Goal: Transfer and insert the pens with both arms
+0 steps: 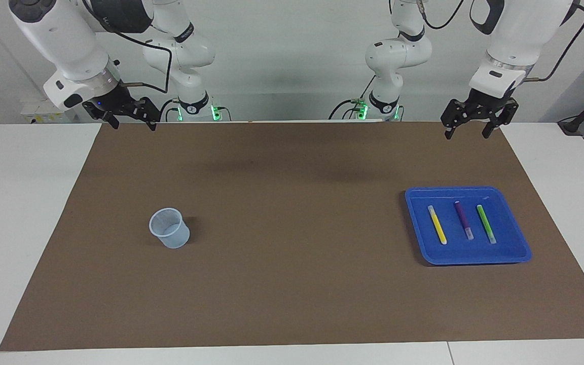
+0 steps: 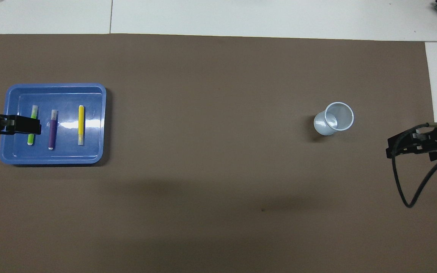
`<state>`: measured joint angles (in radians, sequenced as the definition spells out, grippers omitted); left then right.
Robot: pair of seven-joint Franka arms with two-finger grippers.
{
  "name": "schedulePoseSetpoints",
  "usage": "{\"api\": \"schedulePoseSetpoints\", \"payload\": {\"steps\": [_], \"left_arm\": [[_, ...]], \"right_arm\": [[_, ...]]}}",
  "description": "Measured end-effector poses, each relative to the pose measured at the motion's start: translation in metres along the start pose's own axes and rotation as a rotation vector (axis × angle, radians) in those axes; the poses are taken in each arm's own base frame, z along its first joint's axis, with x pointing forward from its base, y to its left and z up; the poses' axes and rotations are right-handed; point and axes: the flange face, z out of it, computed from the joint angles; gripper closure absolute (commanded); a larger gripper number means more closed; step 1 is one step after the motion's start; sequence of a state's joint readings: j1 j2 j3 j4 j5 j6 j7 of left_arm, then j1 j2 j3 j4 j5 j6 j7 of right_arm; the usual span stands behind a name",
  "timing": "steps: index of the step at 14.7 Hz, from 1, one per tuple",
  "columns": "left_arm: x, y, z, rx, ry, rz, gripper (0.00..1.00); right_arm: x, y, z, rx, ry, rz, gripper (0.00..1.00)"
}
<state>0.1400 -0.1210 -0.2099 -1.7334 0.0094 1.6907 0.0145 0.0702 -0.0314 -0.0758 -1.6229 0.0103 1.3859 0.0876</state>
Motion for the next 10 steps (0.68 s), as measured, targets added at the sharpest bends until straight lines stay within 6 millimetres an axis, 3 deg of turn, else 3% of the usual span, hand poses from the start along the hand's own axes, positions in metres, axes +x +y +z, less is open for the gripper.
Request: {"api": "schedulePoseSetpoints", "payload": {"steps": [10], "left_arm": [[0.000, 0.000, 0.000, 0.000, -0.001, 0.000, 0.00]], "right_arm": [[0.012, 0.010, -0.012, 0.012, 0.116, 0.013, 0.00]]}}
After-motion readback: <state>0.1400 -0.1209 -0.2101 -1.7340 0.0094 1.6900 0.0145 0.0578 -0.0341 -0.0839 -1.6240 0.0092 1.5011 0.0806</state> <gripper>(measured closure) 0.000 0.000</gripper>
